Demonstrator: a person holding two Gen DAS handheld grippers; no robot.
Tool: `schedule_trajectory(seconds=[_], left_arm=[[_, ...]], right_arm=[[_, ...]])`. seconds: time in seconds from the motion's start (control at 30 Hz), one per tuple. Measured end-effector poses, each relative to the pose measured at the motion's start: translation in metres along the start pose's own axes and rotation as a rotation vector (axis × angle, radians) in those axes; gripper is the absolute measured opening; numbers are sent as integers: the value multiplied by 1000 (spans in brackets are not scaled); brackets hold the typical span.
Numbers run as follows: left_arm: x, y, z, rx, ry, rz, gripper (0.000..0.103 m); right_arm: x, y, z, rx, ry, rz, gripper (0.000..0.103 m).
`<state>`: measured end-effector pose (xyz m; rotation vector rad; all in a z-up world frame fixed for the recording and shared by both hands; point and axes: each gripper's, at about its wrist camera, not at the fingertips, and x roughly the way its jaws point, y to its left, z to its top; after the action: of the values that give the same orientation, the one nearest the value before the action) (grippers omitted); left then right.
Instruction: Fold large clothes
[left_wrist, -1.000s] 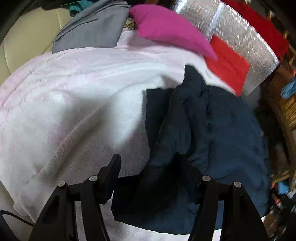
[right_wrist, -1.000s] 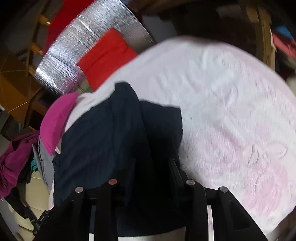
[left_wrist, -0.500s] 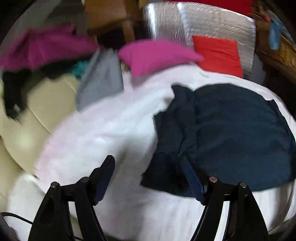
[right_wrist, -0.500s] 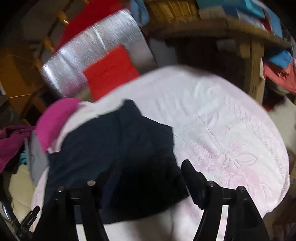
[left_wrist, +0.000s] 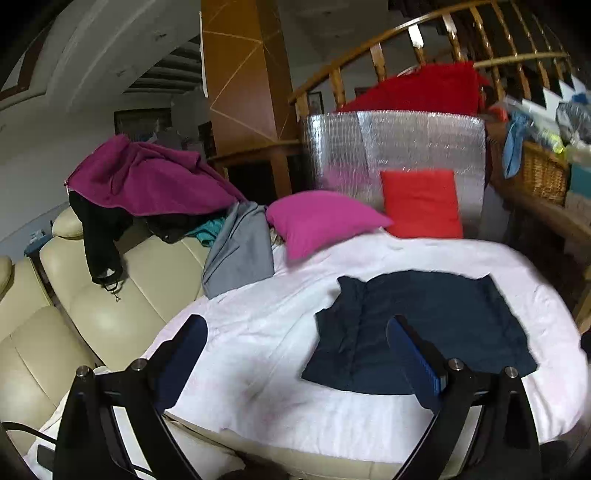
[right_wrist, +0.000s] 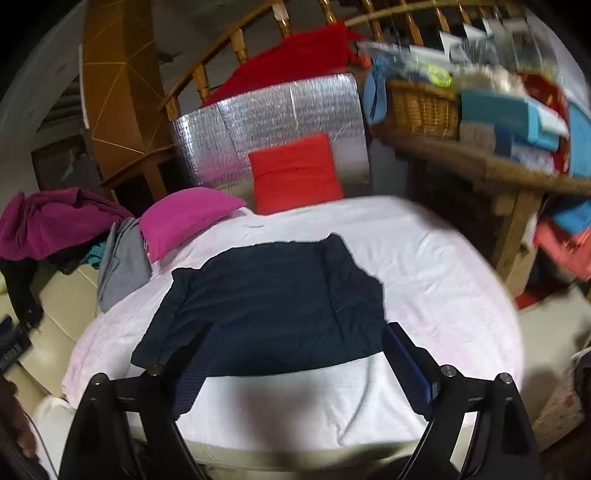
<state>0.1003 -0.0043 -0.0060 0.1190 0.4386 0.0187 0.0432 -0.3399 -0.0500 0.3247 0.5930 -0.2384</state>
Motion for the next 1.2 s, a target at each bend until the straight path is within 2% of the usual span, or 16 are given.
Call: schedule_trajectory(seconds=[0.17, 0.47, 0.8, 1.2], left_arm=[[-39, 4, 9, 5, -58, 14, 98], [-92, 11, 20, -16, -131, 4, 98], [-125, 10, 23, -4, -186, 12, 99], [-128, 8, 22, 11, -183, 10, 100]], right_arm=[[-46, 20, -1, -33, -53, -44, 92], [-104, 53, -8, -109, -95, -40, 94], [-125, 68, -15, -126, -101, -11, 94], [-123, 66, -12, -116, -107, -23, 94]])
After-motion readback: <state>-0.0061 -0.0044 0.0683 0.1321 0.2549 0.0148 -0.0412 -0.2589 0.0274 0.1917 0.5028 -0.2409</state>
